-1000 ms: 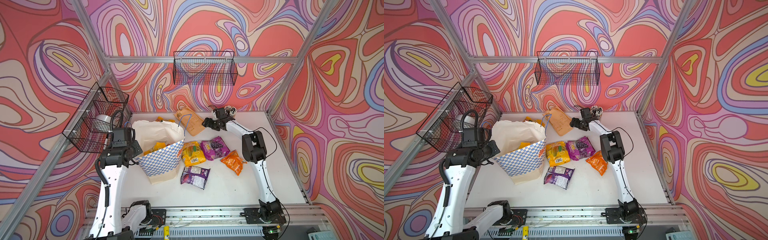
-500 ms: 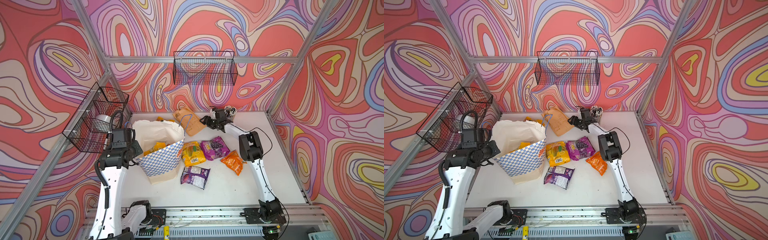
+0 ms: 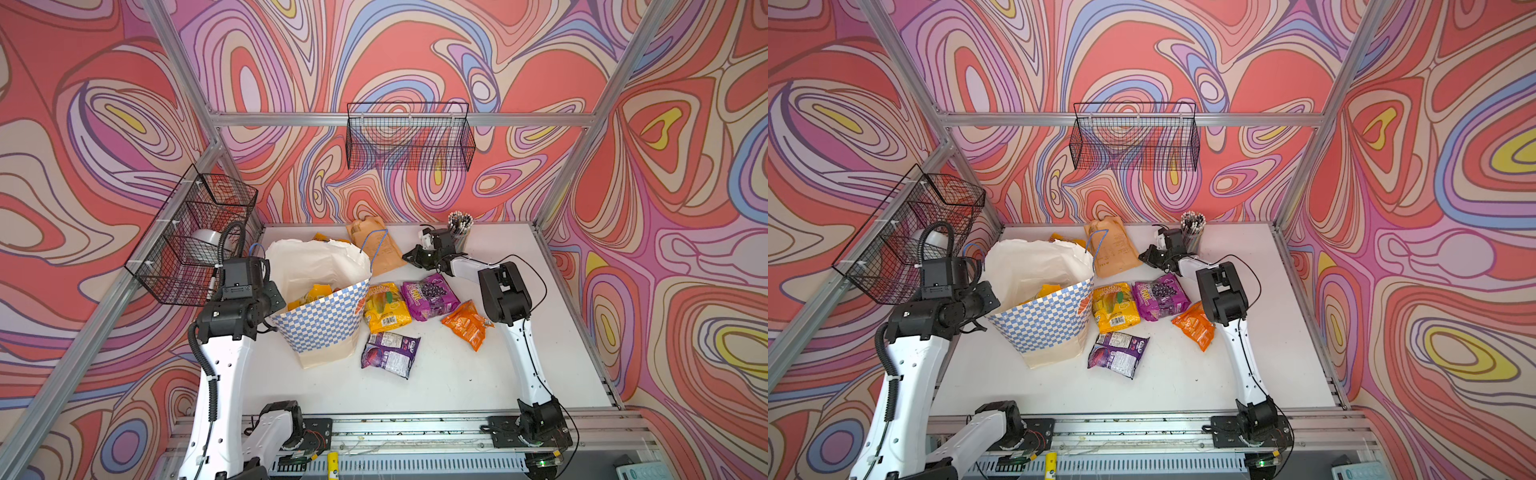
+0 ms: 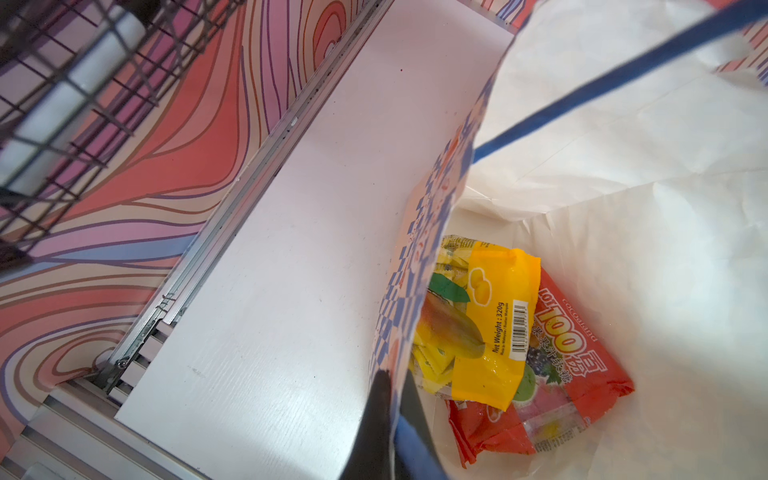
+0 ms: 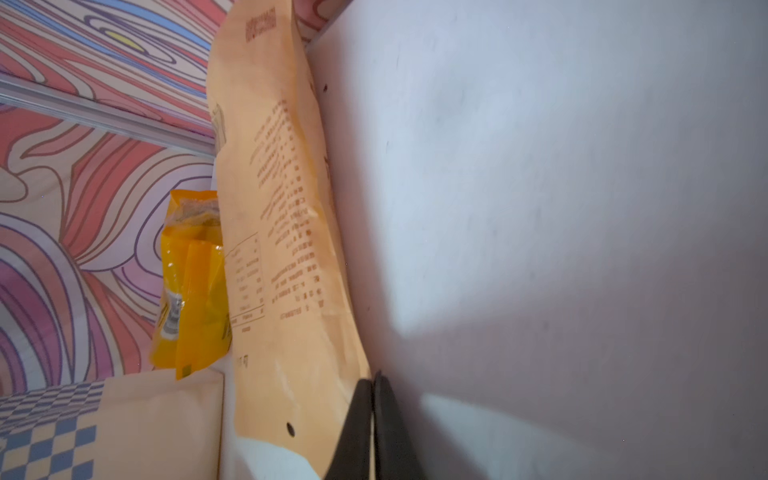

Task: Place the snacks into the paper bag
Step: 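Lower the right gripper onto the tan kraft pouch and grasp it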

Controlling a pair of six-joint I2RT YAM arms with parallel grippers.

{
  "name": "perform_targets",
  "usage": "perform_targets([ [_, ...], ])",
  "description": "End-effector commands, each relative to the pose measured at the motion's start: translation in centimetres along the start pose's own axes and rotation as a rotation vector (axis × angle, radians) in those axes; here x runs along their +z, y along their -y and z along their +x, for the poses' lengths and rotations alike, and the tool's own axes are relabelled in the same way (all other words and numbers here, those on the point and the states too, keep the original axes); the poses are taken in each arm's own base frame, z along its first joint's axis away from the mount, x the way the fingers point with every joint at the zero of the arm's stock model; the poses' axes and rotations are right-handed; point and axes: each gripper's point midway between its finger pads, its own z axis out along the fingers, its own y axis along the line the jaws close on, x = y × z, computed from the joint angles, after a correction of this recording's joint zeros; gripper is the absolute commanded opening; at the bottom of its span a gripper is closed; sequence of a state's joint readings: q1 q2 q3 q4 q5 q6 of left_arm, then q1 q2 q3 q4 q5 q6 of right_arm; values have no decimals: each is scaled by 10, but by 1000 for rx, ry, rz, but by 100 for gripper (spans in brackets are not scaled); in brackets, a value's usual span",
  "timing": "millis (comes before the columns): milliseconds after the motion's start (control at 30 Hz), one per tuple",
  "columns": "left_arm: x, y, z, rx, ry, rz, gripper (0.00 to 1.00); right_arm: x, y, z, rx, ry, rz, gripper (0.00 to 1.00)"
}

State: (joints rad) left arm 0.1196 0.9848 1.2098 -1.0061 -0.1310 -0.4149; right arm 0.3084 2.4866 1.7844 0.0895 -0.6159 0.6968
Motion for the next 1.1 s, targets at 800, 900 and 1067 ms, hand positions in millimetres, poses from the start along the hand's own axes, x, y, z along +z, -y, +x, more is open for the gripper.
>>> perform_targets([
  [800,-9,-5,6,-5,12,5,0,-71,-59,-3,-177,10,119,76],
  [900,-6,-4,7,-9,5,12,0,-50,-50,-3,-235,-6,123,78],
  [1067,-5,-3,7,-5,1,14,0,-16,-37,0,-306,-32,116,84],
])
